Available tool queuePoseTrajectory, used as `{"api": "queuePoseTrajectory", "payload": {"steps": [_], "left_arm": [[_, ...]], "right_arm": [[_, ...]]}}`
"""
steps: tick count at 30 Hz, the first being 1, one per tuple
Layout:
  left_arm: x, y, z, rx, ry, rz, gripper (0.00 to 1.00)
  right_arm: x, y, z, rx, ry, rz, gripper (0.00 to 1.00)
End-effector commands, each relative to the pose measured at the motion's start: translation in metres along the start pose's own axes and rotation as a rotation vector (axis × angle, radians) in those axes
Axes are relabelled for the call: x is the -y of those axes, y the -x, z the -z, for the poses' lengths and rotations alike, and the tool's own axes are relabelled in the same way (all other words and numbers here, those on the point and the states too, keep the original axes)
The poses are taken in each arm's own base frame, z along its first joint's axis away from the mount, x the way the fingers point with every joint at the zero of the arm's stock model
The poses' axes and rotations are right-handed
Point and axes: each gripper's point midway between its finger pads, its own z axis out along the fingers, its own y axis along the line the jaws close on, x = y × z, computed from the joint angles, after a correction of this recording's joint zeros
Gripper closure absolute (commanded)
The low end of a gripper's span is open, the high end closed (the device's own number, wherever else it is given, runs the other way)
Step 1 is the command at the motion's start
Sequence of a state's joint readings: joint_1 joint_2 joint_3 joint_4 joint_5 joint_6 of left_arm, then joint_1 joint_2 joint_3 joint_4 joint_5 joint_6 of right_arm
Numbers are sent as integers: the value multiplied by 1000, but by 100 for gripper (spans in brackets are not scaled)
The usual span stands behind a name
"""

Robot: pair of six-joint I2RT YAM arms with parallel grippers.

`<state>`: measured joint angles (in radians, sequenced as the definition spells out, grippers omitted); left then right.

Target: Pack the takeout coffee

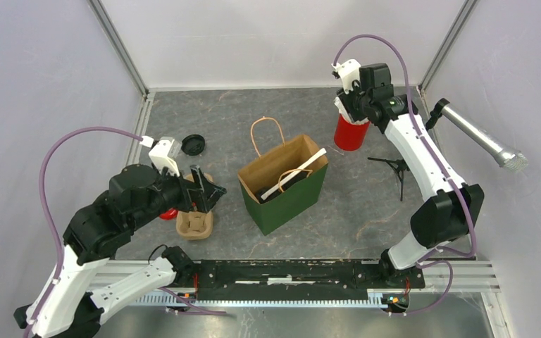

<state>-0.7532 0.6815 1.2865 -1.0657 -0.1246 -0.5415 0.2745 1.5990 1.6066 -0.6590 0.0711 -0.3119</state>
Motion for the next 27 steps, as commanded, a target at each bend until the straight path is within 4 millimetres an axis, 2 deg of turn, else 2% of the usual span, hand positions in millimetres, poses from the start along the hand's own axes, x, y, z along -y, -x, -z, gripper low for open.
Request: {"api": "queuePoseTrajectory", "payload": {"steps": [1, 5, 9, 18, 27], "left_arm": [[7, 6, 0, 4, -20, -1, 0], [7, 3, -3, -12, -20, 12, 0], [10, 6, -3, -11, -24, 7, 0], [10, 8, -2, -6, -26, 5, 0], [7, 6, -2, -2, -15, 11, 0]], "right_arm": [[-2, 5, 8, 15, 28, 6, 61], [-8, -1, 1, -11, 58, 4, 61], [-1, -1, -3, -16, 22, 12, 56], [6, -10, -16, -69, -20, 32, 54], [6, -13, -26, -85, -20, 46, 57]]}}
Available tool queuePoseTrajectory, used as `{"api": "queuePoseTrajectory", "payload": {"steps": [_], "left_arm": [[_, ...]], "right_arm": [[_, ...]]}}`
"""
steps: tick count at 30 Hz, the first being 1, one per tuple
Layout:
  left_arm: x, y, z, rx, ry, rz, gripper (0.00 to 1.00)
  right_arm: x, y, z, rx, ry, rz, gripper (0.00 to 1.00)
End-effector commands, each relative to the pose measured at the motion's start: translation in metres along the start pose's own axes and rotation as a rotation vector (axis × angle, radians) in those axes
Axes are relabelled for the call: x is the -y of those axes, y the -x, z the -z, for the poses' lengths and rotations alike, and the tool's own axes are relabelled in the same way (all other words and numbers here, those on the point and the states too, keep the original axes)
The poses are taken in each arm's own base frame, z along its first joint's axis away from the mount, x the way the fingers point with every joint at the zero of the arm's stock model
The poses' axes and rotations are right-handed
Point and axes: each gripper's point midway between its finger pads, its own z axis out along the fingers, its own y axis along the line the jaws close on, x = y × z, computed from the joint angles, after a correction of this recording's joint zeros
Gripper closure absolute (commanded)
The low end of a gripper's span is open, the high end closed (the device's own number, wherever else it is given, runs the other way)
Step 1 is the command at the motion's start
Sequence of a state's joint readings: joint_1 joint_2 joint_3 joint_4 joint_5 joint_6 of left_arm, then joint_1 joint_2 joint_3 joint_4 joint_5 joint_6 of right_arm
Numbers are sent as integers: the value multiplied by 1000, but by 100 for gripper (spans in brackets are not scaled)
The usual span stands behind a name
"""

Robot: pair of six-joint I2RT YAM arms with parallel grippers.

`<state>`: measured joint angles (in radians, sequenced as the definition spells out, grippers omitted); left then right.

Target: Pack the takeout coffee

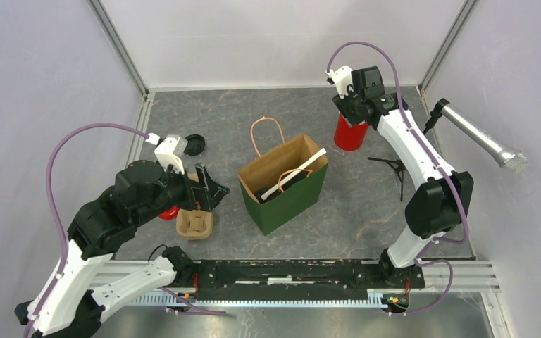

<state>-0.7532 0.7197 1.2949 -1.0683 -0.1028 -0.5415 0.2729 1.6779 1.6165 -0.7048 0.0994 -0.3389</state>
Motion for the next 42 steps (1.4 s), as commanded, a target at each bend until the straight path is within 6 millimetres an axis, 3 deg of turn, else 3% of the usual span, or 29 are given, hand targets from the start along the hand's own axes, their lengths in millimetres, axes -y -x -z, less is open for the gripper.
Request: {"api": "queuePoseTrajectory", "payload": {"steps": [1, 6, 16, 26, 35, 42], "left_arm": [[3, 8, 6, 37, -11, 14, 0], [2, 9, 6, 42, -8, 15, 0], [1, 10, 6, 42, -4, 11, 0], [1, 9, 6, 41, -4, 12, 0], [-1, 5, 5, 37, -1, 18, 0], [4, 5, -2, 36, -22, 24, 0]], "right_arm": [[12, 14, -1, 29, -39, 10, 57], [13, 14, -3, 27, -45, 18, 57], [21, 26, -1, 57, -68, 27, 79], [36, 53, 28, 146, -116, -15, 83], [47, 60, 82, 195, -160, -132, 87], [49, 72, 161, 335, -155, -237, 87]]}}
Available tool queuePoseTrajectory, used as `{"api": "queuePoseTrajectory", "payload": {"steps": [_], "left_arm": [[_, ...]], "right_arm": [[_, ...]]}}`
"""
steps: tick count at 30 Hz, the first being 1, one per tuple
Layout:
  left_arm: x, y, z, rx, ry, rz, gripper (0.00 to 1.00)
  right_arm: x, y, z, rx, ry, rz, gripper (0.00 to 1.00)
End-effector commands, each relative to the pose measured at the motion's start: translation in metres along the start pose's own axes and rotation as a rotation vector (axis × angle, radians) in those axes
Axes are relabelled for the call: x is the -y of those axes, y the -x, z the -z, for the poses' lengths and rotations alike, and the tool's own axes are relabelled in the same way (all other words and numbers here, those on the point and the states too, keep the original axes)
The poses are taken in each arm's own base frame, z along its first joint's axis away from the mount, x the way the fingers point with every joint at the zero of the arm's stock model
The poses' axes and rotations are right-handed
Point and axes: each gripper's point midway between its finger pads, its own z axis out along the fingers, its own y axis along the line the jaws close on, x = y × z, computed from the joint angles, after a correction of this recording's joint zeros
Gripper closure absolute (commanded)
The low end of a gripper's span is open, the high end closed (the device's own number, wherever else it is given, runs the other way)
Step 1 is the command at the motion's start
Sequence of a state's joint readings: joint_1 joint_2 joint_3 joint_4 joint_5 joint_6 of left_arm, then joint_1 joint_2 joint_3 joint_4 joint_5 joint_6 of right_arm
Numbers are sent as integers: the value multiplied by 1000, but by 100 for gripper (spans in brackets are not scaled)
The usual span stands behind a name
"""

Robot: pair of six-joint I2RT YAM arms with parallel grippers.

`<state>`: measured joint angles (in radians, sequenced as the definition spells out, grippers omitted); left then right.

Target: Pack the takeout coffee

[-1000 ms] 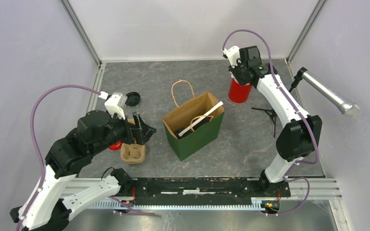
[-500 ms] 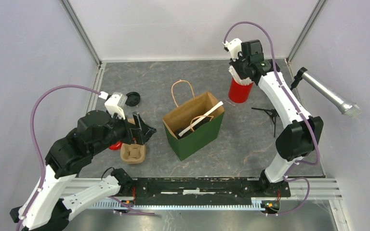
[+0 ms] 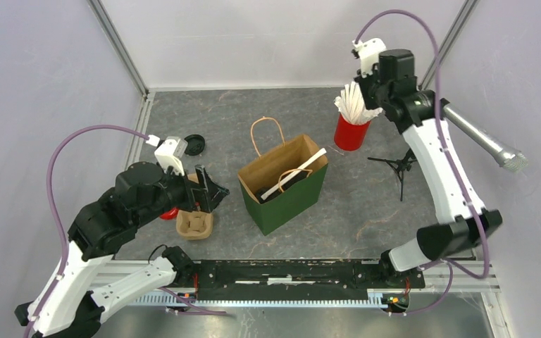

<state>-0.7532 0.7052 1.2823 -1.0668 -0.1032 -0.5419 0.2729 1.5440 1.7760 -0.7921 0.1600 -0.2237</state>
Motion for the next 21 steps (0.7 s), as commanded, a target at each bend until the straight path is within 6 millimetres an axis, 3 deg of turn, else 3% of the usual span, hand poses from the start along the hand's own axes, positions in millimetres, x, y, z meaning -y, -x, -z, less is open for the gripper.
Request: {"api": "queuePoseTrajectory", "payload": {"steps": [1, 8, 13, 16, 21], "left_arm": [[6, 7, -5, 34, -24, 22, 0], [12, 12, -10, 26, -35, 7, 0], [14, 11, -12, 10, -40, 6, 0], [14, 11, -14, 10, -35, 16, 0], [15, 17, -15, 19, -28, 20, 0]], "right_arm": [[17, 40, 78, 191, -23, -114, 87], [30, 60, 169, 421, -32, -186, 88], [27, 79, 240, 656, 27, -243, 88], [13, 85, 270, 762, 125, -276, 87], [-39, 85, 284, 812, 435, -310, 86]]}}
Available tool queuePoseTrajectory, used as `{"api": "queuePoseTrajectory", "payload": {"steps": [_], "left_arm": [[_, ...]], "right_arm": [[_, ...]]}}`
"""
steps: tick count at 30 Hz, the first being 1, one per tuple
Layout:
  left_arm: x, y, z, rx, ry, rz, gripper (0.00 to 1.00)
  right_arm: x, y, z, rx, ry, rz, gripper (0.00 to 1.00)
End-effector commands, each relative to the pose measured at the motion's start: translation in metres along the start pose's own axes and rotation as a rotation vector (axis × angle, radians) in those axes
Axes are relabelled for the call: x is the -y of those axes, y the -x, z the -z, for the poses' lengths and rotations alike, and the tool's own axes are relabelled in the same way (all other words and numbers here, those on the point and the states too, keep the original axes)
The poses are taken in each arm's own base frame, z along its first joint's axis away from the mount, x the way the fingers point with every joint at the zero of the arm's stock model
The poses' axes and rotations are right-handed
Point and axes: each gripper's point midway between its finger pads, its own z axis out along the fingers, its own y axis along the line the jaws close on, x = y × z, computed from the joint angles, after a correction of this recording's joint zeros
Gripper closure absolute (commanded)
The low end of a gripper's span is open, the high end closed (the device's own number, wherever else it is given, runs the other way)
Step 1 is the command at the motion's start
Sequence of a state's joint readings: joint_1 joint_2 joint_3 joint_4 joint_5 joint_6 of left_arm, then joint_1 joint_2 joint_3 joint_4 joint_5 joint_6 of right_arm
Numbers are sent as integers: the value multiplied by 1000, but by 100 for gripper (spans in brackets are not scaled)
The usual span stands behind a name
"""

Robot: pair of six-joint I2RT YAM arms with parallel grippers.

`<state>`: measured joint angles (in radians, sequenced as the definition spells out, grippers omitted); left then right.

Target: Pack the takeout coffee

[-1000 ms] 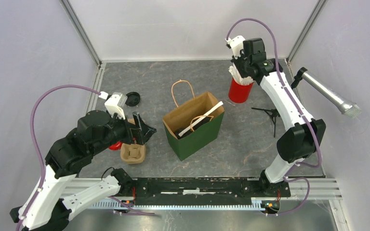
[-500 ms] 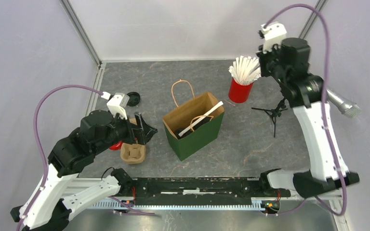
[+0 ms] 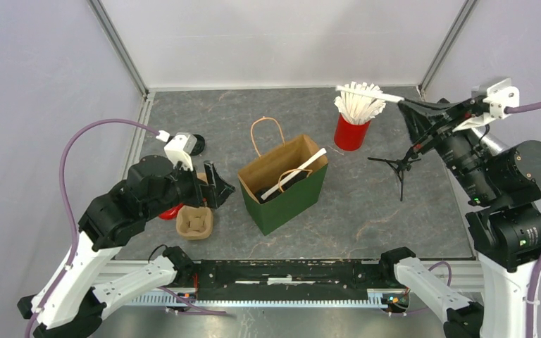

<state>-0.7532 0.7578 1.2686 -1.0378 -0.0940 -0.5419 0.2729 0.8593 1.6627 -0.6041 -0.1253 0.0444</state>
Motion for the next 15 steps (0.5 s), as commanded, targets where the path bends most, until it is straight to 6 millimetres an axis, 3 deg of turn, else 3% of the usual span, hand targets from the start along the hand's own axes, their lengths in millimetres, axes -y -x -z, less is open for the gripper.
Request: {"api": "queuePoseTrajectory", "payload": {"steps": [1, 6, 11, 15], "left_arm": [[13, 20, 3, 55, -38, 18, 0], [15, 21, 2, 51, -42, 11, 0], [14, 24, 2, 55, -36, -1, 0], [14, 26, 1, 63, -31, 3, 0]], "right_arm": [[-50, -12, -8, -18, 262, -166, 86], [-67, -30, 2, -81, 356, -184, 87], [-104, -65, 16, -193, 571, -296, 86], [-104, -94, 16, -285, 563, -324, 87]]}}
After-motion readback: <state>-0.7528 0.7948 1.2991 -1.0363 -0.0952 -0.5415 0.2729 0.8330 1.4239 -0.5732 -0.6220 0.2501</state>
